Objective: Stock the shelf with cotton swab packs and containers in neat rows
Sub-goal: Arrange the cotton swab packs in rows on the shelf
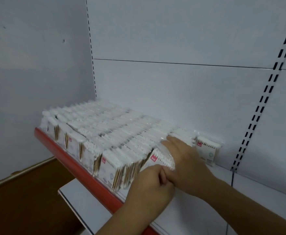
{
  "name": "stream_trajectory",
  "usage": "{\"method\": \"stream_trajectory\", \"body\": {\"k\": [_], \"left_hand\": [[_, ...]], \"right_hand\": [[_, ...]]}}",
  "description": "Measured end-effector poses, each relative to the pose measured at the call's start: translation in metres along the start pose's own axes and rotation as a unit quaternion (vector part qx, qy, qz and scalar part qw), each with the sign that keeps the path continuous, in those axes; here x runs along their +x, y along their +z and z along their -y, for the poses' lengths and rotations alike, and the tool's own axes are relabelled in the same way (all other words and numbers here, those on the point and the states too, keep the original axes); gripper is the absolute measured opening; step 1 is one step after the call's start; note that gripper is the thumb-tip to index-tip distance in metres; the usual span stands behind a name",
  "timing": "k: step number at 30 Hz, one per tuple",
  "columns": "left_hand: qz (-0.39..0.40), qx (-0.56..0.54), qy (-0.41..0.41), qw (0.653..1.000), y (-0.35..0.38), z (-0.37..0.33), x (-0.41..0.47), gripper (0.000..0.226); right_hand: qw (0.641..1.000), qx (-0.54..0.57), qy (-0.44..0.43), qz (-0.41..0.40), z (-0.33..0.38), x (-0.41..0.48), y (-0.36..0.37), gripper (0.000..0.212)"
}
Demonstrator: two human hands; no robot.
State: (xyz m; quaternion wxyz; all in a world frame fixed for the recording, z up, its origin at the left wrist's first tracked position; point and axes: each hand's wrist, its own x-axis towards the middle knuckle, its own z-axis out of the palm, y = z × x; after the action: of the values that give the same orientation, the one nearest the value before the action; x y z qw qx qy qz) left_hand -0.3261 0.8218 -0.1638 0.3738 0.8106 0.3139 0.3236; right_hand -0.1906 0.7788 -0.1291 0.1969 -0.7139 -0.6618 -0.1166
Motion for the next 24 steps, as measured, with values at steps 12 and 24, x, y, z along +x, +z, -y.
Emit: {"method": "stream_trajectory", "body": {"k": [12,24], "left_hand": [[0.084,-0.392,-0.220,0.889,0.001,0.004,0.022,0.022],[0.143,-0.200,-0.087,0.965,-0.015,-0.021,0.007,0.016]], "right_hand": [[0.984,-0.086,0.053,0.146,0.003,0.009,0.008,0.064],[0.982,-0.157,0.083,0.058,-0.032,-0.030,-0.066,0.058]]}}
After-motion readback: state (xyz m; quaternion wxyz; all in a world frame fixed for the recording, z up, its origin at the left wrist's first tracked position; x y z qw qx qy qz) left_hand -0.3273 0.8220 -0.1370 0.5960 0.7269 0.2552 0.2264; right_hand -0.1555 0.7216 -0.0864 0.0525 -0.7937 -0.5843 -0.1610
